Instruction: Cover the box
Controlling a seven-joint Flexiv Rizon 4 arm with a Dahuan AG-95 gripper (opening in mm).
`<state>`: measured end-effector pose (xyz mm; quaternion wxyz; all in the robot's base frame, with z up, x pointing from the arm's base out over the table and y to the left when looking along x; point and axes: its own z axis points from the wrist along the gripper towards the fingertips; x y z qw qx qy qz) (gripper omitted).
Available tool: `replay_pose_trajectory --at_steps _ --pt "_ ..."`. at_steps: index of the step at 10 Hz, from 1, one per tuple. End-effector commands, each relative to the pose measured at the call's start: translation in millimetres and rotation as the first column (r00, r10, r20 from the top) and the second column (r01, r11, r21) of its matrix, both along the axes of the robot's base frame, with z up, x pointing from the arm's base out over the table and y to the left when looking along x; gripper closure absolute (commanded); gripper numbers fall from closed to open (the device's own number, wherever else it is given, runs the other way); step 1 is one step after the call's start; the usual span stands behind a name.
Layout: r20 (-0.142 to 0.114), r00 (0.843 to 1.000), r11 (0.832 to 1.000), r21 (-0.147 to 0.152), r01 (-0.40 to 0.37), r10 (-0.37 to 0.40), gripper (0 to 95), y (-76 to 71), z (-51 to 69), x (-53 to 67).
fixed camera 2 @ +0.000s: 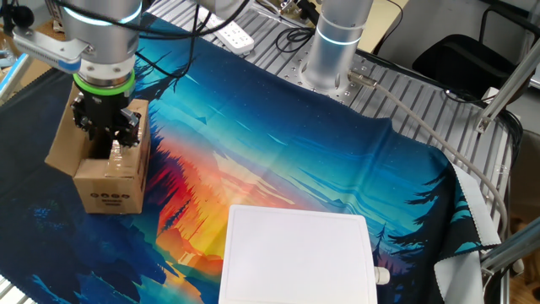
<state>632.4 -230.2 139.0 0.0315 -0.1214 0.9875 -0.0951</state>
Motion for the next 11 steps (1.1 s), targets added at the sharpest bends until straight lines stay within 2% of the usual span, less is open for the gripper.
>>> replay_pose_trajectory --at_steps 1,4,5,6,8,11 --pt "-0.001 1.000 1.000 -0.002 -0.003 0.003 38.0 0.5 1.0 -1.1" --pt "-0.014 1.000 1.000 -0.007 0.001 -0.001 38.0 -0.7 15.7 -1.3" --pt "-0.014 1.000 1.000 -0.006 0.009 -0.009 38.0 -2.9 27.5 -1.6" --pt "-0.012 1.000 1.000 -0.002 0.008 -0.008 38.0 -5.2 33.4 -1.9" --pt "-0.009 1.000 1.000 -0.002 -0.003 0.003 38.0 -10.4 41.8 0.0" --pt "0.002 1.000 1.000 -0.001 -0.006 0.006 38.0 -13.2 44.4 0.2"
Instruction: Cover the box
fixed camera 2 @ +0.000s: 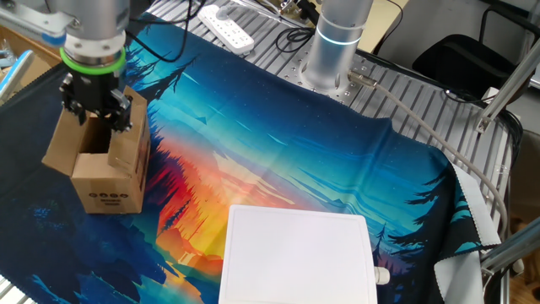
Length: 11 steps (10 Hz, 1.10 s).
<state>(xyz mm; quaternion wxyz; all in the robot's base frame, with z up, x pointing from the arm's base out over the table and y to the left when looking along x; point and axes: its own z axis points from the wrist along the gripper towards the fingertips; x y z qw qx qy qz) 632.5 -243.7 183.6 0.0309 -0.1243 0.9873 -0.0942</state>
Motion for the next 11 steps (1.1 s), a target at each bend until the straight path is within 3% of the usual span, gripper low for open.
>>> replay_pose_trajectory --at_steps 1,2,4,6,7,9,11 --pt "0.019 1.000 1.000 -0.005 0.004 -0.004 38.0 -0.9 2.0 -0.4" --pt "0.027 1.000 1.000 -0.009 0.004 -0.004 38.0 -2.7 3.5 -0.3" --pt "0.003 1.000 1.000 0.002 0.004 -0.004 38.0 -3.5 4.2 -0.3" --pt "-0.036 0.992 0.989 0.083 0.120 -0.117 38.0 -2.8 4.4 -0.7" --pt "-0.048 0.989 0.985 0.099 0.143 -0.139 38.0 -2.8 4.4 -0.7" --pt "-0.056 0.984 0.980 0.096 0.175 -0.170 38.0 -2.8 4.4 -0.7" --pt "-0.094 0.969 0.965 0.109 0.237 -0.227 38.0 -2.8 4.4 -0.7"
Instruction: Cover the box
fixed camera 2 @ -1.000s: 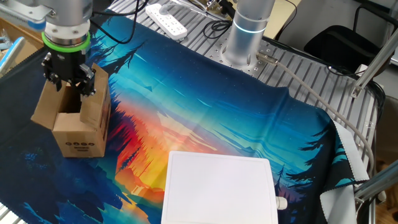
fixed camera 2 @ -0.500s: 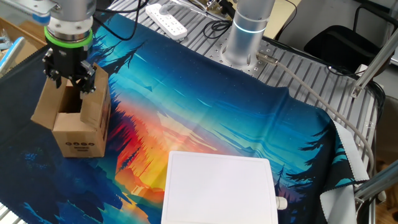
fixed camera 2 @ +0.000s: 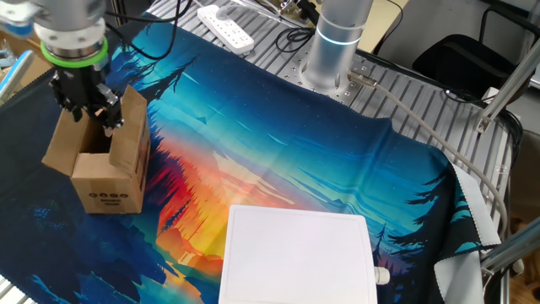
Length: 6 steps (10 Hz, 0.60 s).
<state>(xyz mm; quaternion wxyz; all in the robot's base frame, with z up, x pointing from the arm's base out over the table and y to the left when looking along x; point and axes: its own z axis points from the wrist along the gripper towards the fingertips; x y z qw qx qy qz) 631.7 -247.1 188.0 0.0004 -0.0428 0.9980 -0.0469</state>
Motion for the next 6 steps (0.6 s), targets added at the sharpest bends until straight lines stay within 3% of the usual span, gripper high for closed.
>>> replay_pose_trajectory --at_steps 1,6 --pt "-0.028 0.996 0.995 0.036 0.091 -0.090 38.0 0.7 0.0 0.1" --pt "-0.048 0.998 0.998 0.047 0.041 -0.039 38.0 0.7 0.0 0.1"
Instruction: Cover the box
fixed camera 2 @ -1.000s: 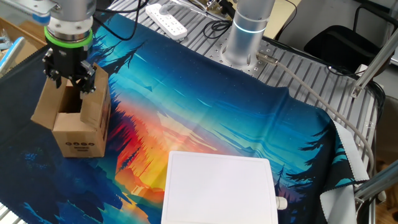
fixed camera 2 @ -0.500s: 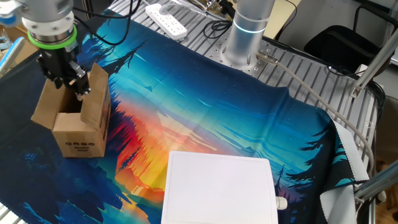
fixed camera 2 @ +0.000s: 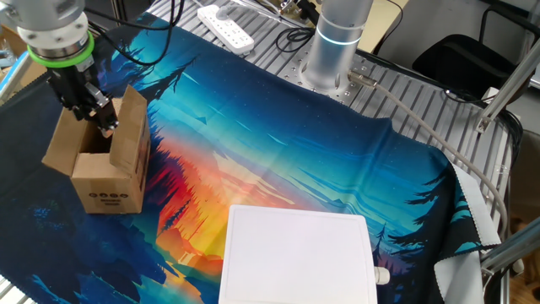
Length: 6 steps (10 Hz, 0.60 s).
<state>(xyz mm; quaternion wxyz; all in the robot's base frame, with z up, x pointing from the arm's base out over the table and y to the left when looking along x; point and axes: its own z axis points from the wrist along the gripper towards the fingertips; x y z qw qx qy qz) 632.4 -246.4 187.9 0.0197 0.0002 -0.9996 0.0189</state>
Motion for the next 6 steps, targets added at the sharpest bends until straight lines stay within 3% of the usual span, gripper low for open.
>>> replay_pose_trajectory --at_steps 1,4,6 --pt "-0.019 0.996 0.997 -0.004 -0.083 0.083 38.0 -0.1 0.1 -0.5" --pt "-0.017 0.989 0.989 -0.010 -0.150 0.150 38.0 -1.2 4.9 7.7" --pt "-0.019 0.981 0.981 -0.022 -0.194 0.193 38.0 -4.7 13.6 25.7"
